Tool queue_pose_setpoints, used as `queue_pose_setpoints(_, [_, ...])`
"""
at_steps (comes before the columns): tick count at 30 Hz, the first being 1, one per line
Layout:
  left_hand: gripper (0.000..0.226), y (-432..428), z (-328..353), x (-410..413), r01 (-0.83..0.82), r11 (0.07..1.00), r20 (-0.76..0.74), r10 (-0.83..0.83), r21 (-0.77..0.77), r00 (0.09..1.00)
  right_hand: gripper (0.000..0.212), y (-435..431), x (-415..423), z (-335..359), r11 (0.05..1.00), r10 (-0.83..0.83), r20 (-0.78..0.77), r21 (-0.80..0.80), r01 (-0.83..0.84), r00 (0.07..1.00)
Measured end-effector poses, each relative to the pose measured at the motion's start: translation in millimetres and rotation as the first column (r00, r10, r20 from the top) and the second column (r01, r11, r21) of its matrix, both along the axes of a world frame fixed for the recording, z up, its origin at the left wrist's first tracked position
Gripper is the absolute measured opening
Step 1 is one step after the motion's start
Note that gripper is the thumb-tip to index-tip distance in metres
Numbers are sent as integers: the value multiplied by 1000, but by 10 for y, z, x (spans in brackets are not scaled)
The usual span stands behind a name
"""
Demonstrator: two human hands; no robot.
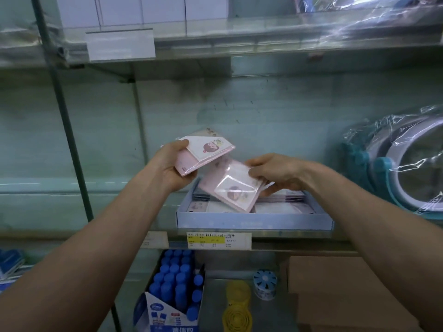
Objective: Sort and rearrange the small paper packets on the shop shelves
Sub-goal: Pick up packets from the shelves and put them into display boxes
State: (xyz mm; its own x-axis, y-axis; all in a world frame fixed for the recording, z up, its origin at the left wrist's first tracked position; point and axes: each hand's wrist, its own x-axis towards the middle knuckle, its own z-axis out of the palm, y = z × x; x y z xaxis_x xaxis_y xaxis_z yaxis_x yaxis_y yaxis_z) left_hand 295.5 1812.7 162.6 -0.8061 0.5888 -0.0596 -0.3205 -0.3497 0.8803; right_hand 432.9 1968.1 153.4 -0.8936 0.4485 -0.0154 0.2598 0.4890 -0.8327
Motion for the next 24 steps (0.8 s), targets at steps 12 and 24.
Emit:
queue_pose_setpoints(12, [3,-7,-112,46,34,997,32,-32,-65,999,37,-303,-226,-139,912,80,178,384,-144,981])
queue_pose_setpoints(24, [11,54,-174,133,98,990,6,-98,-98,995,21,-154,84,-151,997,44,-82,-61,-49,996])
